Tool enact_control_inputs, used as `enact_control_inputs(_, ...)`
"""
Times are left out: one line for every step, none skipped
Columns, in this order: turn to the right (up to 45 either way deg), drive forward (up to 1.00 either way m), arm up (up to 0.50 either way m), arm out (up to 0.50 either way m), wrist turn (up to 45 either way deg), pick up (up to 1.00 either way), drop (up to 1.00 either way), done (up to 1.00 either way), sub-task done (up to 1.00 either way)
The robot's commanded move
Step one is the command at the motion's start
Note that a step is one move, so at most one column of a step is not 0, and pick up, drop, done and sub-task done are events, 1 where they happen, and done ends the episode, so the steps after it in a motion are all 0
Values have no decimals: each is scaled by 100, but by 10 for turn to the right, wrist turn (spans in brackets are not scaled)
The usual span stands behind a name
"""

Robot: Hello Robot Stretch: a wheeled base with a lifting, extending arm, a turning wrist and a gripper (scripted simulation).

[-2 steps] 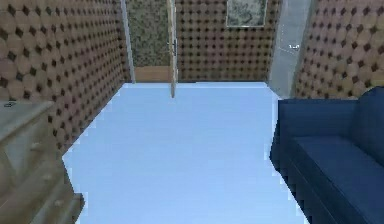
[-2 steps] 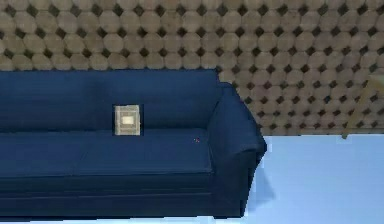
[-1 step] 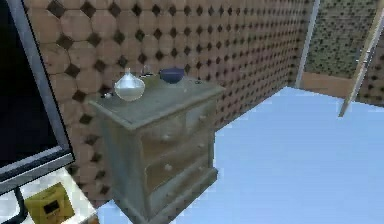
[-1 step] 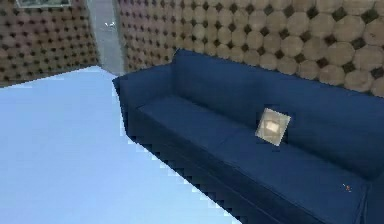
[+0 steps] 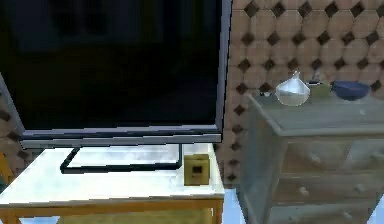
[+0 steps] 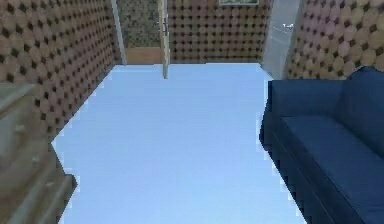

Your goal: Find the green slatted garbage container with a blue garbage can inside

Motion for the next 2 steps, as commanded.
enact_control_inputs(-450,0,0,0,0,0,0,0,0)
enact_control_inputs(-150,0,0,0,0,0,0,0,0)
